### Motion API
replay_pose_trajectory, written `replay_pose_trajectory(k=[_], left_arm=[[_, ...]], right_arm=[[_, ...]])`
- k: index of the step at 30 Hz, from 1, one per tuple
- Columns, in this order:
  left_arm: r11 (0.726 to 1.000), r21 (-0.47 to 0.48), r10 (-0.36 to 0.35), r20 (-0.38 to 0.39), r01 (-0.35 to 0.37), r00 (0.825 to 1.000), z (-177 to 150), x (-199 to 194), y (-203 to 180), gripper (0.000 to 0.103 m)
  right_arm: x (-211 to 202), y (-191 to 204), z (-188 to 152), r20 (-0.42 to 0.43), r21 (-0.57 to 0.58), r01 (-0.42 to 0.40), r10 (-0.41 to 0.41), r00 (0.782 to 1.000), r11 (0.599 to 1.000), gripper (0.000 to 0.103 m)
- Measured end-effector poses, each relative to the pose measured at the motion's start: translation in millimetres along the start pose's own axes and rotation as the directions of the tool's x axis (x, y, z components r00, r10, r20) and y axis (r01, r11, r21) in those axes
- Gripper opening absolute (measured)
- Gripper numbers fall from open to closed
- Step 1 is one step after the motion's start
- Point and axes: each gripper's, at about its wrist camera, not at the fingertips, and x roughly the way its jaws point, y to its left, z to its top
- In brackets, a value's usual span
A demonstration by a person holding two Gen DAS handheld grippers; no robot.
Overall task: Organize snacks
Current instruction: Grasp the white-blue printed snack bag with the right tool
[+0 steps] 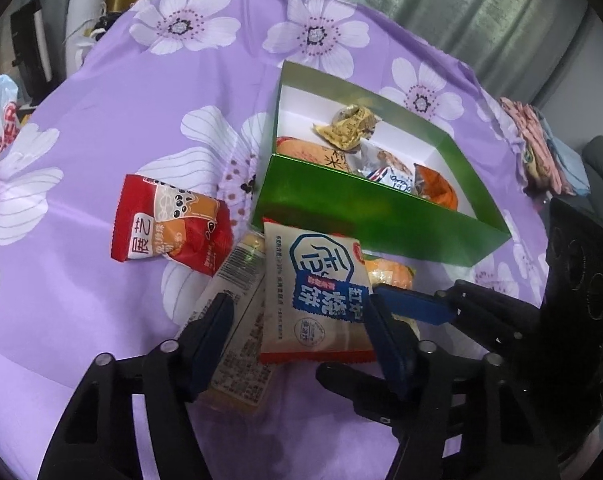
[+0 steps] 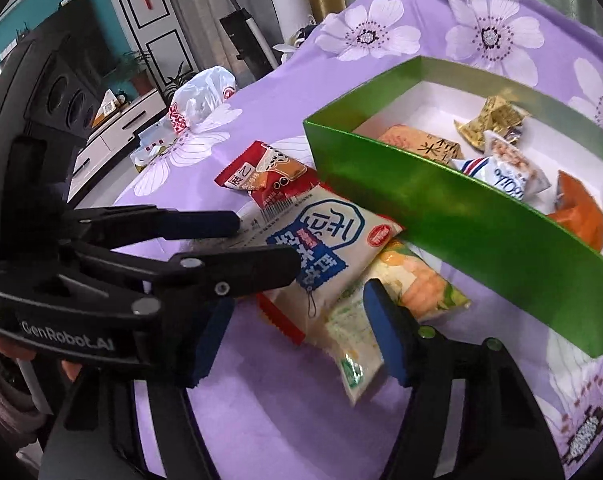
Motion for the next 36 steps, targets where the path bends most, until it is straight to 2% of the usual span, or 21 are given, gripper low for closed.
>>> replay_pose_trajectory(k=[2, 5, 7, 11, 21, 29, 36], left_arm=[[1.000, -0.004, -0.012, -0.003, 0.012, 1.000, 1.7, 2.0, 0.3, 0.054], [1.000, 0.003, 0.000, -0.006, 0.000, 1.000, 3.5, 5.8, -0.7, 0.048], [1.000, 0.007, -0.002, -0.009, 0.002, 1.000, 3.2, 6.9, -2.4, 0.047], [1.000, -0.001, -0.009, -0.005, 0.009, 1.000, 1.9, 5.7, -2.3, 0.040], [0.999, 0.019, -0.027, 0.025, 0.026, 0.999, -1.0, -10.8, -8.4, 0.040], [0.997, 0.050, -0.055, 0.073, 0.052, 0.996, -1.8, -30.0, -24.9, 0.040], [0.993, 0.085, -0.086, 0.112, 0.077, 0.990, 10.6, -38.6, -45.8, 0.040]], right_arm=[[1.6, -1.6, 1.6, 0.004, -0.001, -0.012, 0.012, 1.000, 1.000, 0.066], [5.8, -2.2, 3.6, 0.003, -0.008, -0.026, 0.026, 1.000, 1.000, 0.062], [7.2, -1.1, 3.1, 0.003, -0.018, -0.017, 0.017, 1.000, 1.000, 0.056], [5.3, -4.0, 0.8, 0.027, 0.003, -0.012, 0.012, 1.000, 1.000, 0.052], [-11.7, 7.4, -6.2, 0.075, 0.009, 0.015, -0.015, 0.997, 1.000, 0.051], [-39.0, 15.5, -8.5, 0.121, -0.015, 0.067, -0.065, 0.990, 0.998, 0.051], [-62.1, 10.6, -2.3, 0.168, -0.016, 0.110, -0.106, 0.980, 0.994, 0.051]])
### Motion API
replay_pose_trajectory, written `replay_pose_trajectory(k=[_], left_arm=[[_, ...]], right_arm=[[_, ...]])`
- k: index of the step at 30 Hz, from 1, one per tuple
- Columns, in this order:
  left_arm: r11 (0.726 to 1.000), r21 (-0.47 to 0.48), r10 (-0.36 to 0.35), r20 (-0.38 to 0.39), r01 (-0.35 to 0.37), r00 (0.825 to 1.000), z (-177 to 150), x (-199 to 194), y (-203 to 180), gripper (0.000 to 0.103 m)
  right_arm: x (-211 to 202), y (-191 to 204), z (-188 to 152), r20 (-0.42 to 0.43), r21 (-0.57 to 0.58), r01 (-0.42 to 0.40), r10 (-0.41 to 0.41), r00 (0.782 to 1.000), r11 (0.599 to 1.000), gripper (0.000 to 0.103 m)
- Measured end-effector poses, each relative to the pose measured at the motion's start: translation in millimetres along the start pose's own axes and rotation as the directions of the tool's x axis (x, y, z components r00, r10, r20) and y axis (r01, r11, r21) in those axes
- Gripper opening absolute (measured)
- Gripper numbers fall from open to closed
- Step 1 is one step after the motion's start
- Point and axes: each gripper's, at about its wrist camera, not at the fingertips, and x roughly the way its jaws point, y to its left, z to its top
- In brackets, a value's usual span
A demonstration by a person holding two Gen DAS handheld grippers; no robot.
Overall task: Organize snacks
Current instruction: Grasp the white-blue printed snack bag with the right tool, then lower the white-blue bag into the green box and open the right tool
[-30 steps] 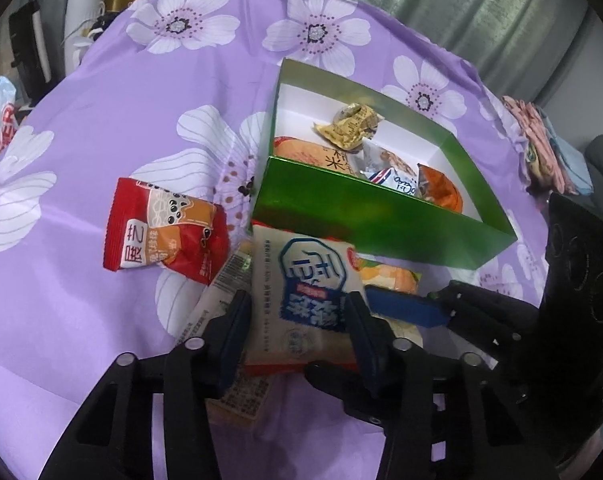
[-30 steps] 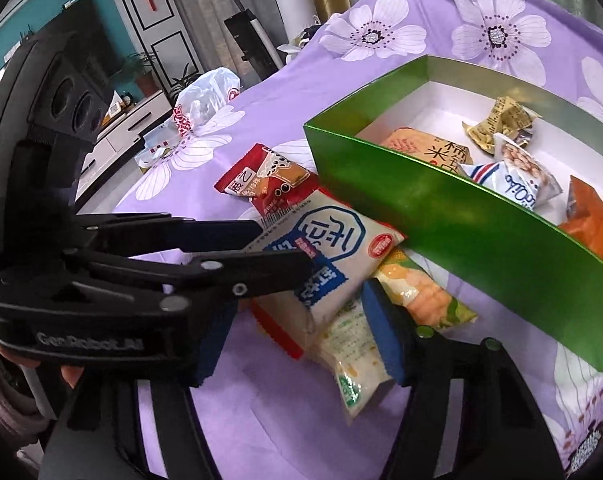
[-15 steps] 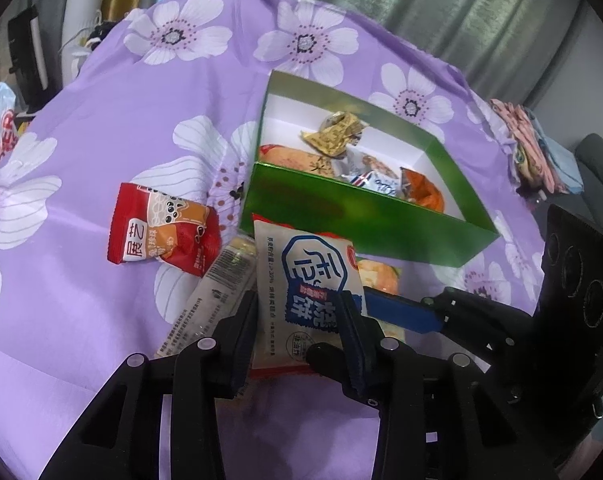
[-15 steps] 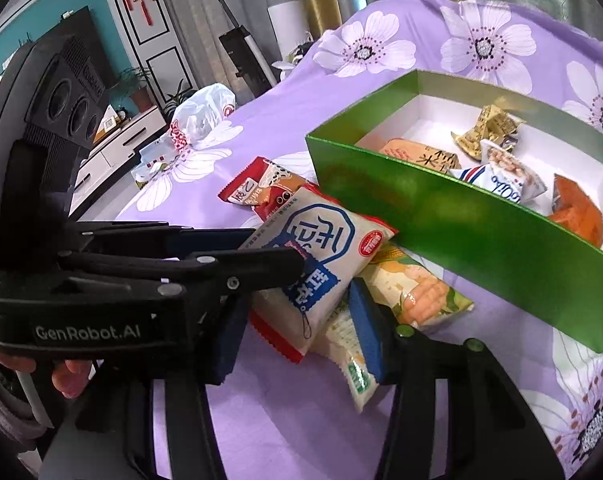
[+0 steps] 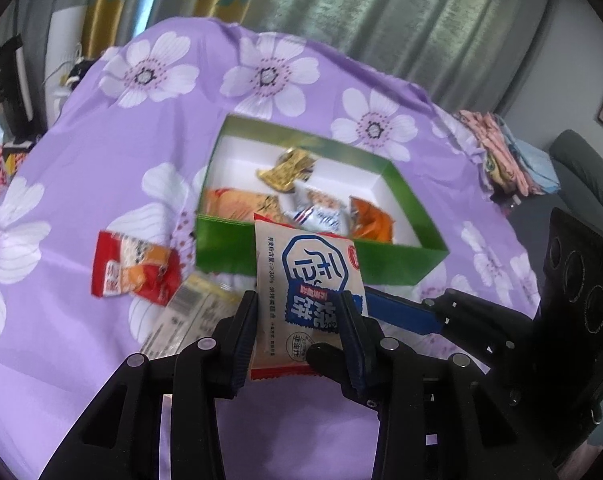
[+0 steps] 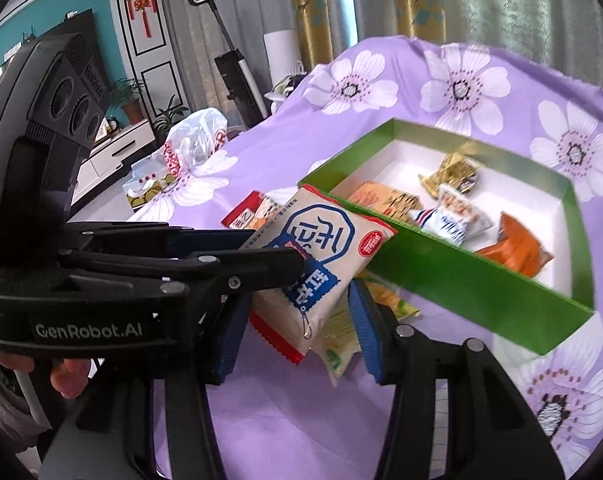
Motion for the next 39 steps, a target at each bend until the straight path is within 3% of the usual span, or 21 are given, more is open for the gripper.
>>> replay_pose_trajectory(k=[18, 39], left_arm=[[0.993, 0.077, -0.091, 0.053, 0.087, 0.994, 60.2, 23.8, -47.0, 0.040], [0.996, 0.060, -0.071, 0.022, 0.069, 0.997, 83.4, 68.5, -40.1, 0.040]], right_arm=[[-35.2, -51.2, 35.6, 0.107, 0.029, 0.137, -0.139, 0.984, 0.990, 0.051], [-5.8, -85.4, 52.4, 0.062, 0.028, 0.131, -0.133, 0.989, 0.991, 0.052]])
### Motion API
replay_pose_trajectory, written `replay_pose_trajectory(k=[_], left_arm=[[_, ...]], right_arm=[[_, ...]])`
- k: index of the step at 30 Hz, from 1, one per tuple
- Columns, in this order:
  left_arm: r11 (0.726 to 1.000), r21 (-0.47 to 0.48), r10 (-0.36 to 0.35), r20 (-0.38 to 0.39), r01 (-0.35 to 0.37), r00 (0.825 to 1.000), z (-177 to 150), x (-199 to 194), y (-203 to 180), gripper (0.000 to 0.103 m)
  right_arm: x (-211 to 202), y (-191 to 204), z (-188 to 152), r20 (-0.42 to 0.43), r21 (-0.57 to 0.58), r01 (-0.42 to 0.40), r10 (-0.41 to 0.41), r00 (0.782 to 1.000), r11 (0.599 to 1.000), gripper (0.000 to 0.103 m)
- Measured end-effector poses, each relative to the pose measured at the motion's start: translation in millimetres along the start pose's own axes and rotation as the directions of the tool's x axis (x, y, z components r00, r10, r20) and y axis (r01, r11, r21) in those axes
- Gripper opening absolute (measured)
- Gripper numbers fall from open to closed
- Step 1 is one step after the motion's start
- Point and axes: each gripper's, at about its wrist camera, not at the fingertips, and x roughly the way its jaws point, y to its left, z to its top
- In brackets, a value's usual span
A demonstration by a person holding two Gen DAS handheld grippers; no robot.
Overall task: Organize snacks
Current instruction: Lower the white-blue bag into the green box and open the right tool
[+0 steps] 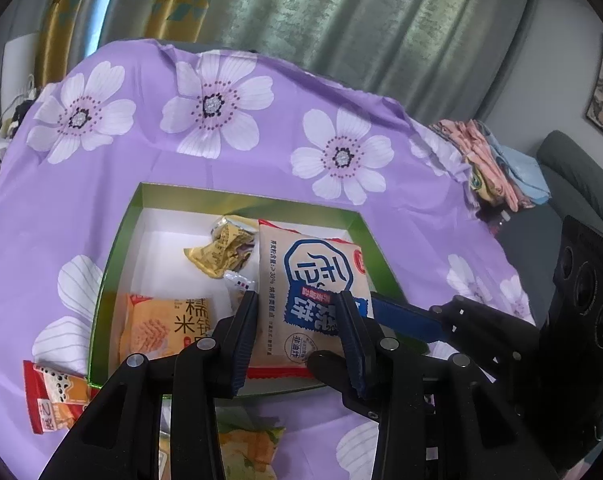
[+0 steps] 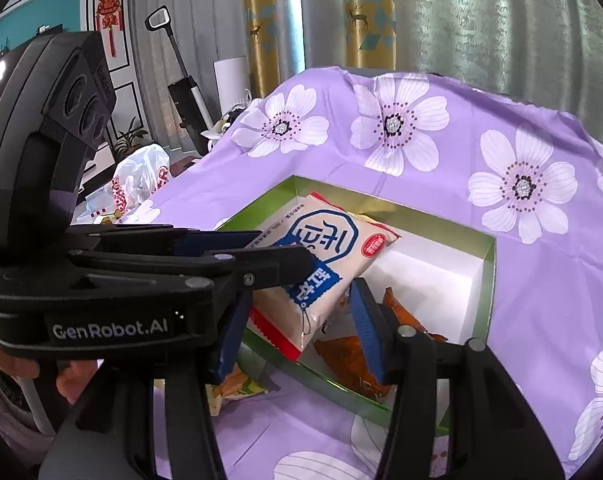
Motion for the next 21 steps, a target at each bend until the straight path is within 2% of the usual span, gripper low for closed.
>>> replay_pose_trajectory(k=[21], left_arm=[[0.999, -0.030, 0.010, -0.032, -0.011, 0.999, 0.2, 15.5, 9.0, 0.040]], right_arm=[[17.6, -4.3, 1.2, -0.033, 0.002, -0.013, 0.013, 0.999, 1.000, 0.053]])
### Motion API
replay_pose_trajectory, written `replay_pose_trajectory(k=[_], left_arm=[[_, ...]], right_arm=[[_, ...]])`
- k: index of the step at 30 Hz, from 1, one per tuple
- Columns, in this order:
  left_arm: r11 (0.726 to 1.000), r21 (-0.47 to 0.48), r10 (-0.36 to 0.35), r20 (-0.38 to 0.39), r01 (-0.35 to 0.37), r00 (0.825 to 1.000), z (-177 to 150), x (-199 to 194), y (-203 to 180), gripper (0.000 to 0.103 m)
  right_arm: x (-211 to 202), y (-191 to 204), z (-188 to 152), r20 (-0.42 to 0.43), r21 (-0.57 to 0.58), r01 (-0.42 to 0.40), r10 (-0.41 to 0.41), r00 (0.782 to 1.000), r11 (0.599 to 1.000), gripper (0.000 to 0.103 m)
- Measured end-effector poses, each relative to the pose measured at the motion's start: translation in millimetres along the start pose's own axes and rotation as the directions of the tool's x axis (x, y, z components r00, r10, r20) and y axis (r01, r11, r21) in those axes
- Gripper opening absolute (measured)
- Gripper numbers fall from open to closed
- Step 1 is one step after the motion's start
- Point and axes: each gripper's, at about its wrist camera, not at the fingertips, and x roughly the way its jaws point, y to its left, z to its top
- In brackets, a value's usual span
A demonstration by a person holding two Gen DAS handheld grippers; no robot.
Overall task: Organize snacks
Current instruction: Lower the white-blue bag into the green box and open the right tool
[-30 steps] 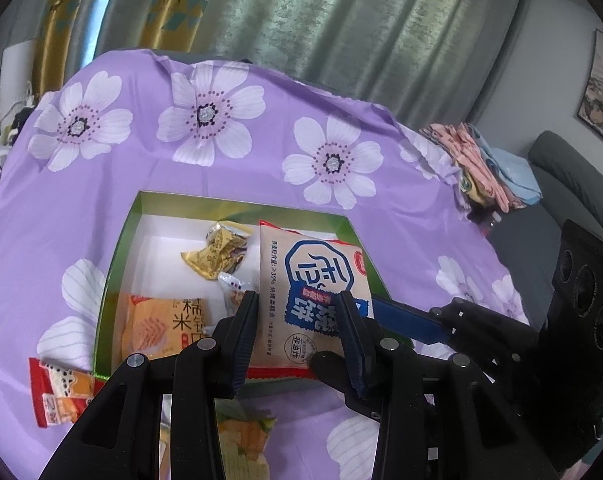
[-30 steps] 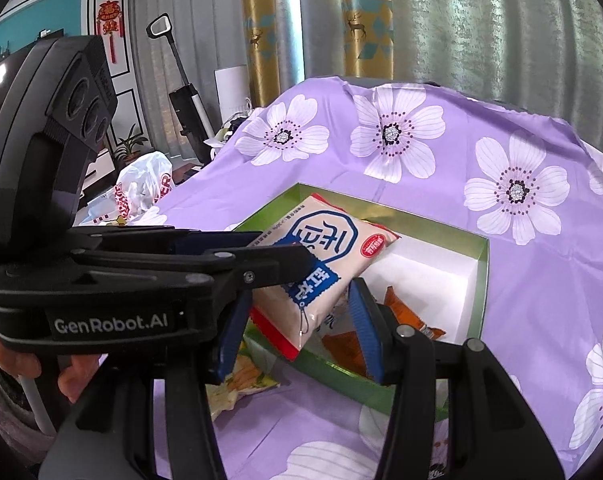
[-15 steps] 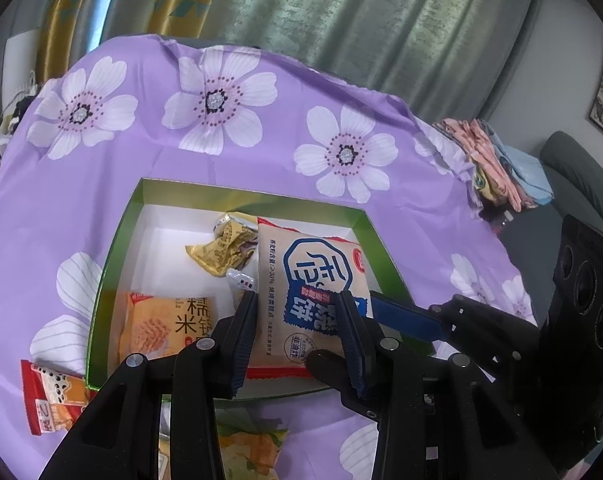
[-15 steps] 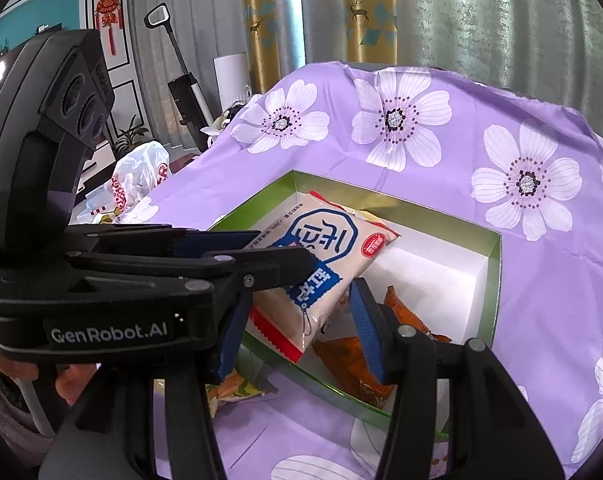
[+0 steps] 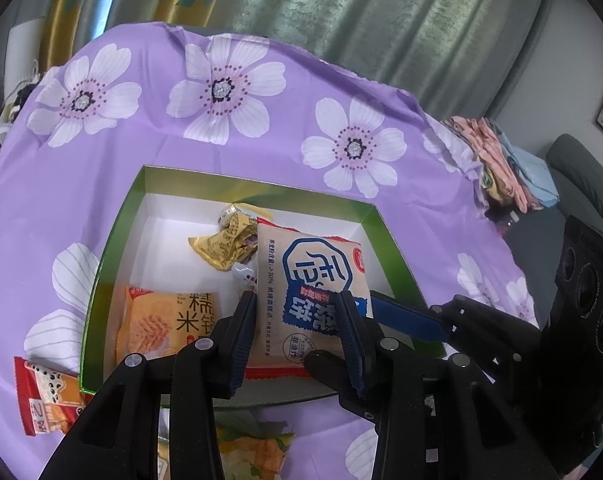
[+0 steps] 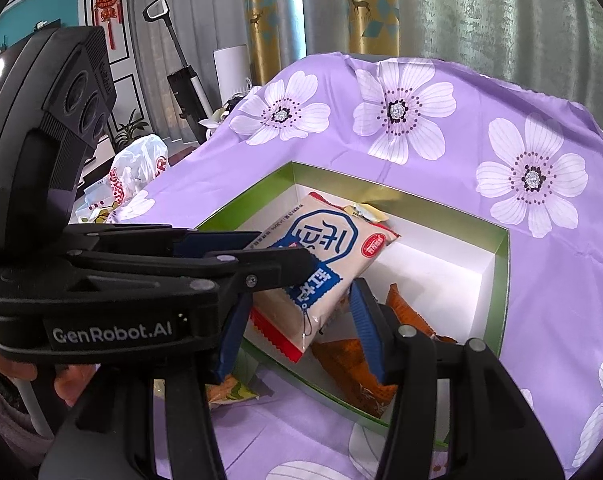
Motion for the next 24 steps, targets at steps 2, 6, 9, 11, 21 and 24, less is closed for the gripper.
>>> replay_pose_trajectory(k=[2, 6, 9, 11, 21, 24], left_arm=[[1.000, -0.001, -0.001, -0.001, 0.001, 1.000, 0.0, 0.6, 0.5, 0.040], [1.000, -0.007, 0.001, -0.008, -0.001, 1.000, -0.2, 4.0, 2.1, 0.040], [1.000, -0.008, 0.004, -0.013, -0.004, 1.000, -0.2, 5.9, 1.9, 0.040], [1.000, -0.007, 0.003, -0.013, -0.003, 1.000, -0.6, 6.3, 1.8, 0.040], [1.000, -0.007, 0.005, -0.017, -0.005, 1.000, -0.8, 7.7, 2.1, 0.040], [1.000, -0.008, 0.006, -0.017, -0.006, 1.000, -1.4, 8.0, 2.3, 0.040]], right_arm=[[1.4, -0.5, 0.4, -0.004, -0.001, 0.002, -0.002, 1.000, 1.000, 0.053], [3.1, -1.3, -0.3, -0.011, 0.004, 0.001, 0.000, 1.000, 1.000, 0.053], [4.6, -2.4, -0.3, -0.017, 0.007, 0.000, 0.000, 1.000, 1.000, 0.053], [5.0, -2.6, -0.8, -0.020, 0.007, 0.001, -0.001, 1.000, 1.000, 0.053], [6.1, -2.9, -0.7, -0.025, 0.009, 0.004, -0.003, 1.000, 1.000, 0.053], [6.3, -2.5, -0.6, -0.027, 0.010, 0.003, -0.003, 1.000, 1.000, 0.053]])
